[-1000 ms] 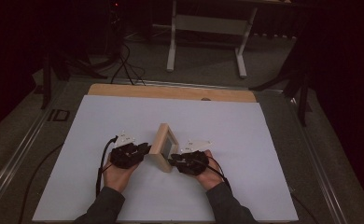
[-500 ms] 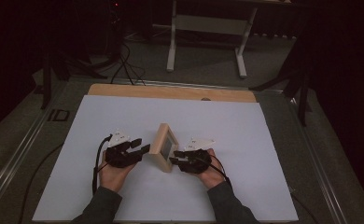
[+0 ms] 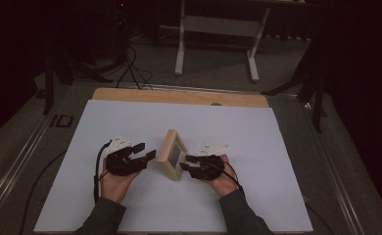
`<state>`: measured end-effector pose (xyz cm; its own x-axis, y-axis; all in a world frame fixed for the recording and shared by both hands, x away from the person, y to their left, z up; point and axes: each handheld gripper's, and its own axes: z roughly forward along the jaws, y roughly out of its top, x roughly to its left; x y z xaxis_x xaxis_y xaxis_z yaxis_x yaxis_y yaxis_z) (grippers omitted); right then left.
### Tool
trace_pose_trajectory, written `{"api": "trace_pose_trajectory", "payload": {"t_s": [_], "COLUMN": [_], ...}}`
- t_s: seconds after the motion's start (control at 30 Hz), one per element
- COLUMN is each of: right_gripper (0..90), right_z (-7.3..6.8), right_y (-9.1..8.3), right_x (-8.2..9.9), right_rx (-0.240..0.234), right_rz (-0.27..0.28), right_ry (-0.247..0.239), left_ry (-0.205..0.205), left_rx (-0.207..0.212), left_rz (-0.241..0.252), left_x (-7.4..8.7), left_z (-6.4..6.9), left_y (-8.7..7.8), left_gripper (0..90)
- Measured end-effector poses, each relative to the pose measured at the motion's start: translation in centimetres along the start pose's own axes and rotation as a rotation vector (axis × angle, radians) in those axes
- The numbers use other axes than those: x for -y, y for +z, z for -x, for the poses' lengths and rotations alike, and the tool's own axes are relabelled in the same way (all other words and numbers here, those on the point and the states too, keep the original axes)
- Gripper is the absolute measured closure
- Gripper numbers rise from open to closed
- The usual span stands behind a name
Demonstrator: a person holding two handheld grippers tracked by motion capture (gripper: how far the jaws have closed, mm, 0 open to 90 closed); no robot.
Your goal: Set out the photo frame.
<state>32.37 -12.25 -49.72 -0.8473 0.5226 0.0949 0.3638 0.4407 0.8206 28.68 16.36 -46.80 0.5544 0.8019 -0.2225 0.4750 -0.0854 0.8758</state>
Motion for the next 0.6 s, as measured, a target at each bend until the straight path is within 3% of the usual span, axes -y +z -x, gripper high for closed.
{"api": "trace_pose_trajectory", "payload": {"t_s": [0.4,0.6], "right_gripper": [58.9,58.6], "right_z": [0.2,0.4], "right_y": [-0.4,-0.8], "right_x": [-0.2,-0.3], "right_rx": [0.021,0.031], "right_rz": [0.016,0.03], "right_ry": [0.0,0.006], "left_ry": [0.024,0.038], "left_rx": [0.053,0.061], "left_rz": [0.005,-0.003], "left_x": [-0.3,-0.3], "left_z": [1.4,2.0], "left_y": [0.1,0.5], "left_gripper": [36.5,33.5]}}
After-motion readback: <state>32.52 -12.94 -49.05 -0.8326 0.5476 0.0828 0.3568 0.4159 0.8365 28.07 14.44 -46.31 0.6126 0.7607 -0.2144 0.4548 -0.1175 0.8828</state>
